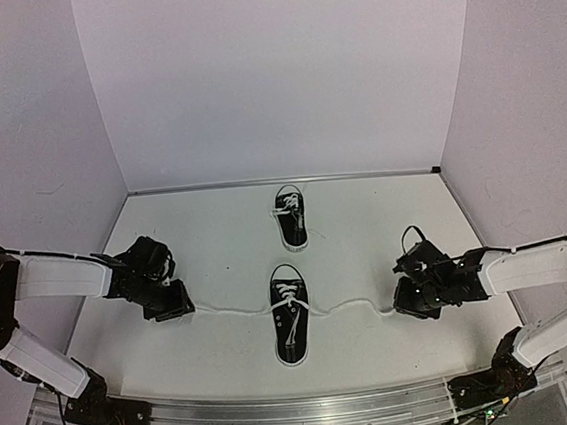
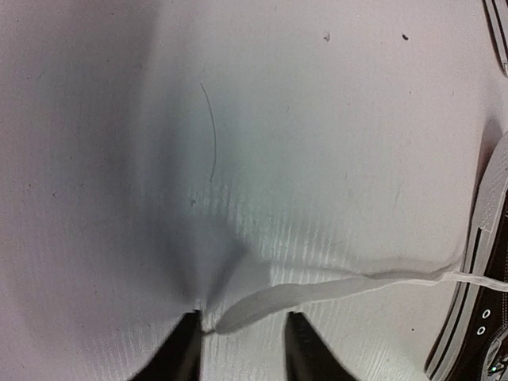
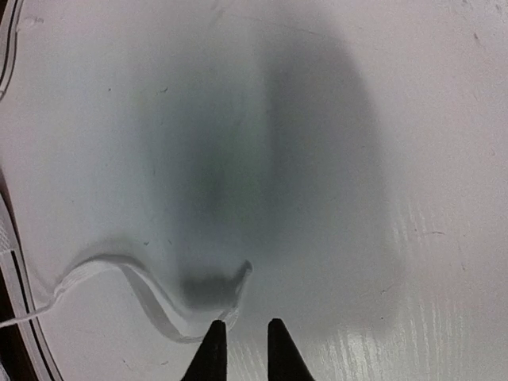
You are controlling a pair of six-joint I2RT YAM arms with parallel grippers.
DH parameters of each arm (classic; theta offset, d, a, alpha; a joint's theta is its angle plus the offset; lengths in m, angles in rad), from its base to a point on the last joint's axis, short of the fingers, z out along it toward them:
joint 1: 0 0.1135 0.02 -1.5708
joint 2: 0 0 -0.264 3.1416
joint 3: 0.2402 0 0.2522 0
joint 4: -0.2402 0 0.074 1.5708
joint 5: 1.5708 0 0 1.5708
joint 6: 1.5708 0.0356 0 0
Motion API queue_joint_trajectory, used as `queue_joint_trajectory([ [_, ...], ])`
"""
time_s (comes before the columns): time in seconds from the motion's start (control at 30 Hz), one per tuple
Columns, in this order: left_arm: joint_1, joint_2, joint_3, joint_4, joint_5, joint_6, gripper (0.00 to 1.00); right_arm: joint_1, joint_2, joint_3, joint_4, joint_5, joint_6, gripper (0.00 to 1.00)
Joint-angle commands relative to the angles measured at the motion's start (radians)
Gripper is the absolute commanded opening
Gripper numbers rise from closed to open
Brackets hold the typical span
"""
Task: Tie the shoes
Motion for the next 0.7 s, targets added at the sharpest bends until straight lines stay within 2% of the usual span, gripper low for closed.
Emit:
queue_joint_trajectory([
  [0.0,0.007,-0.098,0.013,0.012,-0.011,0.015,0.59,-0.002,-0.032,0.019,0.029,-0.04,-0.029,0.58],
  [0.03,0.007,-0.124,0.014,0.003,-0.024,0.02,0.67,-0.002,-0.056,0.013,0.027,-0.039,-0.029,0.7],
  [0.07,0.007,-0.152,0.017,-0.004,-0.038,0.028,0.74,-0.002,-0.085,0.009,0.025,-0.037,-0.034,0.77],
  [0.17,0.006,-0.223,0.033,-0.011,-0.056,0.066,0.88,-0.002,-0.172,0.004,0.023,-0.036,-0.078,0.95],
  [0.2,0.007,-0.244,0.036,-0.006,-0.059,0.072,0.91,-0.002,-0.205,0.008,0.023,-0.036,-0.099,0.98],
  [0.3,0.005,-0.281,0.035,0.041,-0.046,0.086,0.99,-0.002,-0.258,0.041,0.023,-0.032,-0.182,0.98],
  [0.47,-0.014,-0.341,0.005,0.168,-0.038,0.136,0.99,-0.002,-0.266,0.138,0.025,-0.038,-0.348,0.98],
  [0.57,-0.049,-0.256,0.066,0.146,-0.04,0.187,1.0,-0.002,-0.211,0.195,0.025,-0.039,-0.414,0.98],
  [0.67,-0.126,-0.155,0.161,0.077,-0.115,0.244,1.0,-0.002,-0.142,0.271,0.026,-0.044,-0.468,0.98],
])
